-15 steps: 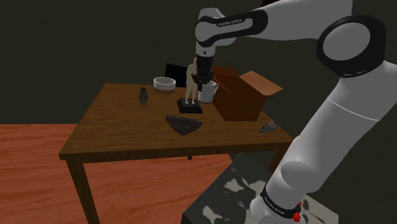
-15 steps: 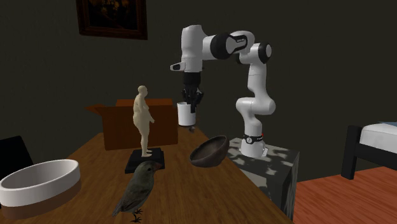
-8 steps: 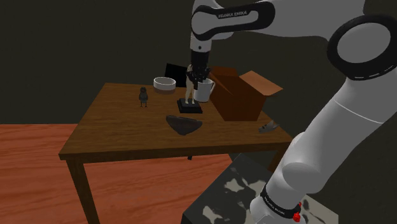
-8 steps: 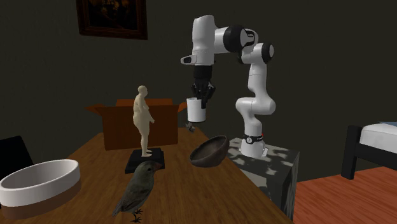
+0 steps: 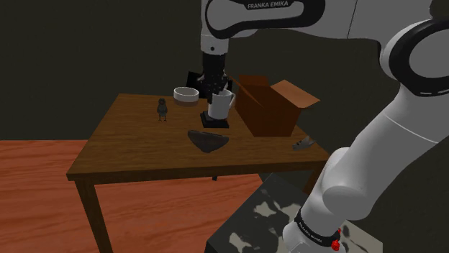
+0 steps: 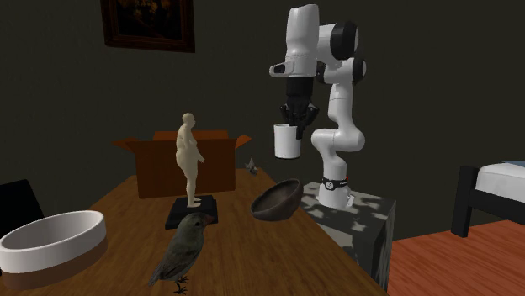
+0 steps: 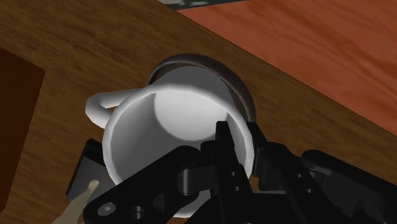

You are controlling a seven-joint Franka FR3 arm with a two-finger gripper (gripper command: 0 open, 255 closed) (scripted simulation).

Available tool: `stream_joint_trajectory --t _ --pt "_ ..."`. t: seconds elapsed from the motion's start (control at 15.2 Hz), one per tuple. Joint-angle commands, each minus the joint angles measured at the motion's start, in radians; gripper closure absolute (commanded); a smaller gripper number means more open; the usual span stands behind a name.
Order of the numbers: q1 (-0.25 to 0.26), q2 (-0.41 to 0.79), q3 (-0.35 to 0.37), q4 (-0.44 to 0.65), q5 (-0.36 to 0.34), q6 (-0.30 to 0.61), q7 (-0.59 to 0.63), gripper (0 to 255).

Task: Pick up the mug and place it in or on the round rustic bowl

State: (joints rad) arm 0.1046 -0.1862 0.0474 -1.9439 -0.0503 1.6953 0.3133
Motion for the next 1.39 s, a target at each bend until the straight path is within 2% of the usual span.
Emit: stream_joint_trajectory --t 0.0,1.19,1.32 --pt "0.007 -0.003 0.01 -0.01 0.003 0.006 0.018 255" --pt "0.007 0.027 0.011 -0.224 -0.002 0.25 0.032 255" --pt "0.007 0.027 0.011 -0.224 -0.002 0.25 0.032 255"
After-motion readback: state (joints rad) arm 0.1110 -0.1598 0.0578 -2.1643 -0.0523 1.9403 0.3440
